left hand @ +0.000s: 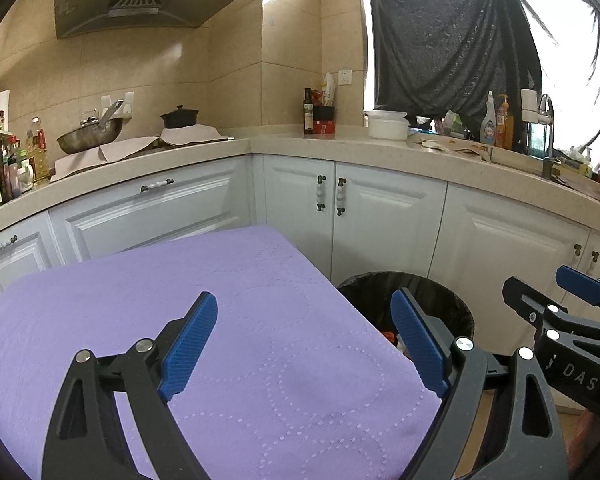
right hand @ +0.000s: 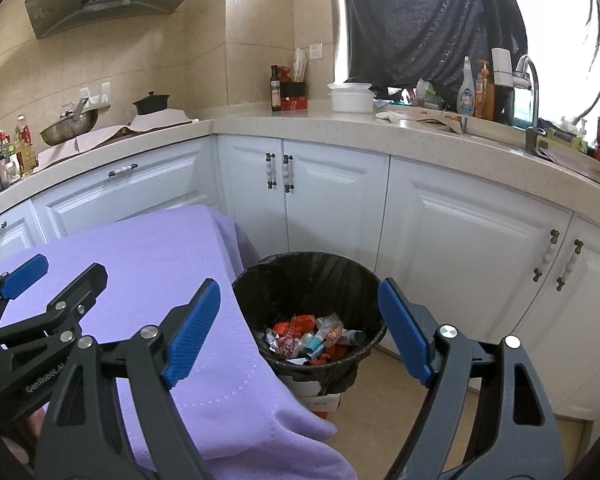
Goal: Collect trash
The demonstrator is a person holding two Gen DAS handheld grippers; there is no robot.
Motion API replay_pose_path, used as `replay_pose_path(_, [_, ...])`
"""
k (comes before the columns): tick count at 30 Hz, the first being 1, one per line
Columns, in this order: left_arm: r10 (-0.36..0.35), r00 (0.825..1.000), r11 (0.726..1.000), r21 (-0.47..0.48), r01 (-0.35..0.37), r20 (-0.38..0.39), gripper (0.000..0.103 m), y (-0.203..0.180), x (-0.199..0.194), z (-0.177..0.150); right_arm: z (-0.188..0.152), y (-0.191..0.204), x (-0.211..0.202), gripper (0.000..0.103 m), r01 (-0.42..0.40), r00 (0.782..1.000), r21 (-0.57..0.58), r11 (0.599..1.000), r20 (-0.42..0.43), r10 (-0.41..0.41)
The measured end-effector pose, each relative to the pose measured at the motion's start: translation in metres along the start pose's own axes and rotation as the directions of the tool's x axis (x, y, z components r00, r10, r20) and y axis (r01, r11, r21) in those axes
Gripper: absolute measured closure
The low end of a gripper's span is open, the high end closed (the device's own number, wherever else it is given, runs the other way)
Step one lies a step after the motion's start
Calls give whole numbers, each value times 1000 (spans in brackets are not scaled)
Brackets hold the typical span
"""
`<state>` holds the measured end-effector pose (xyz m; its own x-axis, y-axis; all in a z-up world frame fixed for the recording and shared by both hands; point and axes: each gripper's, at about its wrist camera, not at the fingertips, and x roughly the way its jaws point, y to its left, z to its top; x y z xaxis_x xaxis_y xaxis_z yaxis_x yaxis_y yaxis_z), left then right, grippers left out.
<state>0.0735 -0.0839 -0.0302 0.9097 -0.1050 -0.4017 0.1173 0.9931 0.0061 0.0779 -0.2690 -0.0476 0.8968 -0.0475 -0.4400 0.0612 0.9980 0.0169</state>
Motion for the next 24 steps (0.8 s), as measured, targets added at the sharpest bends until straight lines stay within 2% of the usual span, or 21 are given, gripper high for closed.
replay_pose_path(24, [6,1000,1000,-25,-6,-2,17,8,-1,-2,-4,-1,0,24,-1,1000,0,1000,-2,1])
